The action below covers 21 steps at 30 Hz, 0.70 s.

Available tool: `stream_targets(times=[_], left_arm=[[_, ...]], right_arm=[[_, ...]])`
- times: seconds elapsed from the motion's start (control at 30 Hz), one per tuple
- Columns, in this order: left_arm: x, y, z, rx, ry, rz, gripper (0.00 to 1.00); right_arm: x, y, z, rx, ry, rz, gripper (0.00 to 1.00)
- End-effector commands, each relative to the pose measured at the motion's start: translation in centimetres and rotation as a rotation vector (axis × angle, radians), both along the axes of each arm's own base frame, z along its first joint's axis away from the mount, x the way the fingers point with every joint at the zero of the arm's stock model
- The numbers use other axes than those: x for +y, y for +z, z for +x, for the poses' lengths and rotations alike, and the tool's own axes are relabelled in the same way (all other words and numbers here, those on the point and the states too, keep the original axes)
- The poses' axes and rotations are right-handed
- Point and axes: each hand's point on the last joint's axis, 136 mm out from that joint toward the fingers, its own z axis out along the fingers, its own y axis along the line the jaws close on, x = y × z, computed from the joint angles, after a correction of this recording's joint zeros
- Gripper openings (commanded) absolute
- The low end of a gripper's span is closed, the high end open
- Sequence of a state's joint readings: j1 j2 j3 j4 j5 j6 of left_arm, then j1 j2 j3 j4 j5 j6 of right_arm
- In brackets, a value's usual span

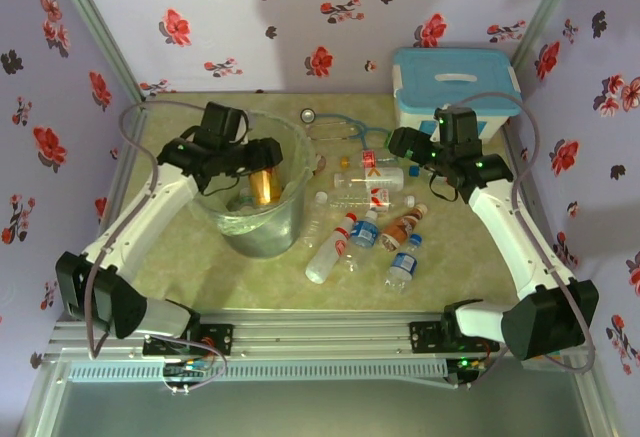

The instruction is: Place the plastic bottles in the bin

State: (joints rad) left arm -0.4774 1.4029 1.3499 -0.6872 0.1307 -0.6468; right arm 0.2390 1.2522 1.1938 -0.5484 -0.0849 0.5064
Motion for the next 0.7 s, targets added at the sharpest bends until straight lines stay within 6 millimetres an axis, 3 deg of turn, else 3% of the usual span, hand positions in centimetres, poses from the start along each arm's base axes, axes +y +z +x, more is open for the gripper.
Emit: stream_targets(times=[0.0, 0.13, 0.33, 0.57, 0.67], left_arm=[[0.5, -1.4, 0.6, -0.015, 0.085, 0.0, 0.21], [0.6, -3.7, 0.4, 0.008, 0.128, -0.026, 0.23], [0.9, -6.0, 0.1, 0.041, 0.132, 0.005, 0.36], [0.5, -6.0, 0.3, 0.045, 0.111, 0.018, 0.86], [0.2, -5.7, 0.4, 0.044, 0.101, 0.021, 0.94]], right_arm=[[-0.9, -1.0, -0.1, 0.018, -0.028, -0.029, 0.99], [-1.1, -1.2, -0.1, 0.026, -0.032, -0.034, 0.99], [-1.1, -1.1, 0.0, 0.023, -0.036, -0.028, 0.99], [-1.2, -1.6, 0.0, 0.035, -0.045, -0.027, 0.99], [-1.1, -1.8, 0.0, 0.048, -0.046, -0.019, 0.99]])
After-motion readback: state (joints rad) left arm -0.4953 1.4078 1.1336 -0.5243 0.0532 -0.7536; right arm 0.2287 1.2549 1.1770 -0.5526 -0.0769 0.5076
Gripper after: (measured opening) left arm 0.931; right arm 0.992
